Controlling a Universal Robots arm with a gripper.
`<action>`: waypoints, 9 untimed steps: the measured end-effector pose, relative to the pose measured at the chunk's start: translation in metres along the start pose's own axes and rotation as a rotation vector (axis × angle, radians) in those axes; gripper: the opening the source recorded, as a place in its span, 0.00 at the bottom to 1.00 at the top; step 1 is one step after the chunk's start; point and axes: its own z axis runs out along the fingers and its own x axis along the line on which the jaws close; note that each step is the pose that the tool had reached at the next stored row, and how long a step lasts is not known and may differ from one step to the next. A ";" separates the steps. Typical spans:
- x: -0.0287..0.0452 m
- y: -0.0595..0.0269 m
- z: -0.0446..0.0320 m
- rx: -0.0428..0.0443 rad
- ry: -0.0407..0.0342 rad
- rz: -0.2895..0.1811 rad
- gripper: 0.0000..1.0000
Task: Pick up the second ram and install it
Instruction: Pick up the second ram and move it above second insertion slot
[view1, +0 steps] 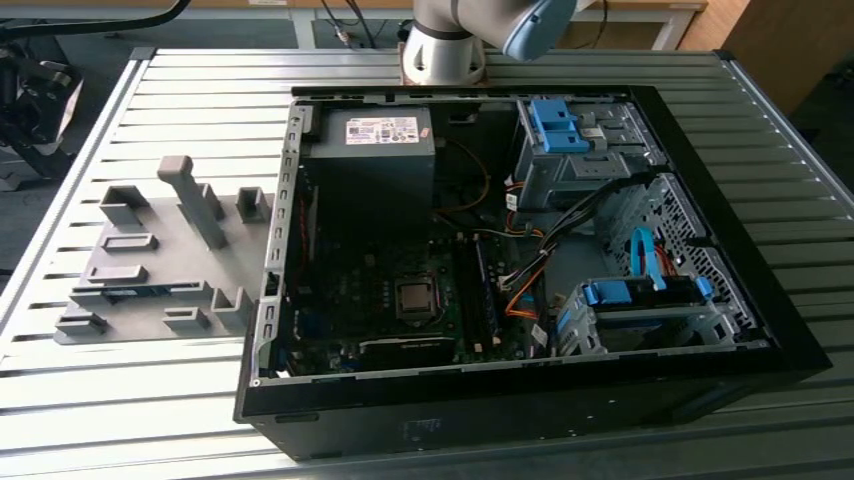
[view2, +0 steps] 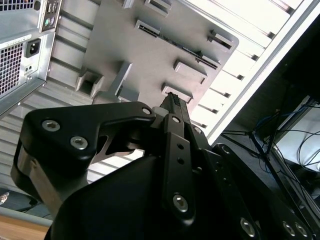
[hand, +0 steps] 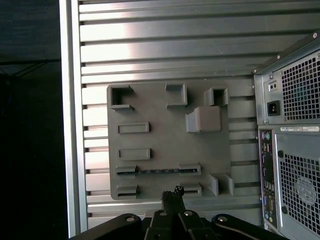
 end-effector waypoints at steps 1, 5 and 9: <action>0.0000 0.0000 0.0000 0.0000 0.0001 -0.002 0.11; 0.0001 0.0000 0.0001 0.0000 0.0015 -0.035 0.11; 0.0001 0.0000 0.0001 0.0003 0.0038 -0.090 0.11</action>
